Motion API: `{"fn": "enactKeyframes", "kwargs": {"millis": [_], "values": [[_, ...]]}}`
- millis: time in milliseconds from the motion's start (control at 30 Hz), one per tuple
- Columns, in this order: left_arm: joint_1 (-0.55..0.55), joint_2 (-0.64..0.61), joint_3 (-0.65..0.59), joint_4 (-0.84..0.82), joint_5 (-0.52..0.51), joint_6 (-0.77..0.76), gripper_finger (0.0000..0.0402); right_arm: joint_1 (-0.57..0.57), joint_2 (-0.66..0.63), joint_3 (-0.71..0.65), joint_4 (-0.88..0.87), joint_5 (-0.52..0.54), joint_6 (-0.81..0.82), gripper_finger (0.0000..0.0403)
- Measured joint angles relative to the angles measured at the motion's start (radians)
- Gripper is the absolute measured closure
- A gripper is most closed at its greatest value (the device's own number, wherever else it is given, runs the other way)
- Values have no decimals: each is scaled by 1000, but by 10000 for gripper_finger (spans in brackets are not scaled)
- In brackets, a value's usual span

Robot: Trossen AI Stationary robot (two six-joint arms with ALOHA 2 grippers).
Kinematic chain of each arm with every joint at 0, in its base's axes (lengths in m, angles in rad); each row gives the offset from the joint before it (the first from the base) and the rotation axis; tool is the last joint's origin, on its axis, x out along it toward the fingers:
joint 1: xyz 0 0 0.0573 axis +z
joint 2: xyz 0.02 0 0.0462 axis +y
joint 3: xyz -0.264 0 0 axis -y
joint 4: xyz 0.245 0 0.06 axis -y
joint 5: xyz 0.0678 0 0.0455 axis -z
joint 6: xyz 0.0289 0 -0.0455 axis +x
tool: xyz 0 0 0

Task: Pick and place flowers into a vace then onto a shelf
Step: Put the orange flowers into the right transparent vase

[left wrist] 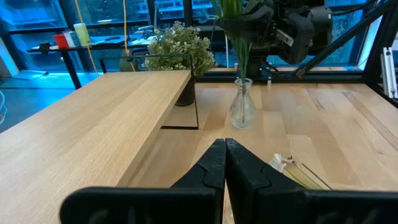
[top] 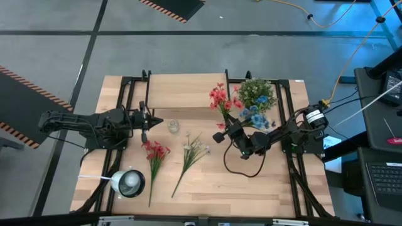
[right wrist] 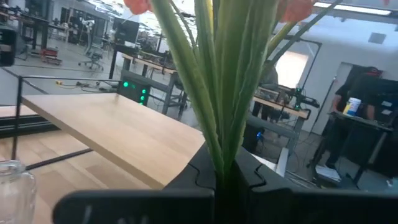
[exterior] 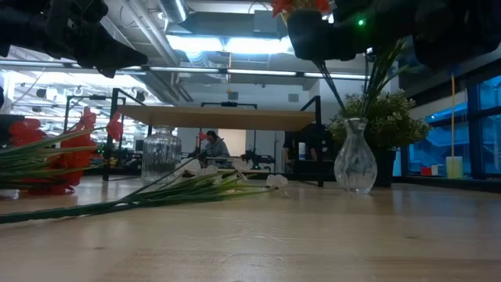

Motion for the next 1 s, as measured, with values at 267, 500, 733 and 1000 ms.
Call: {"fn": "enactKeyframes", "kwargs": {"millis": [267, 500, 733, 1000], "values": [[0, 0, 0, 0, 0, 0, 398, 4, 0, 0, -1, 31, 29, 396], [0, 0, 0, -10, 0, 0, 398, 13, 1, 0, -43, 74, 84, 396], [0, 0, 0, -26, 0, 0, 398, 12, 58, 0, -87, 74, 197, 396], [0, 0, 0, -26, 0, 0, 398, 4, 116, 1, -54, 75, 240, 397]]}}
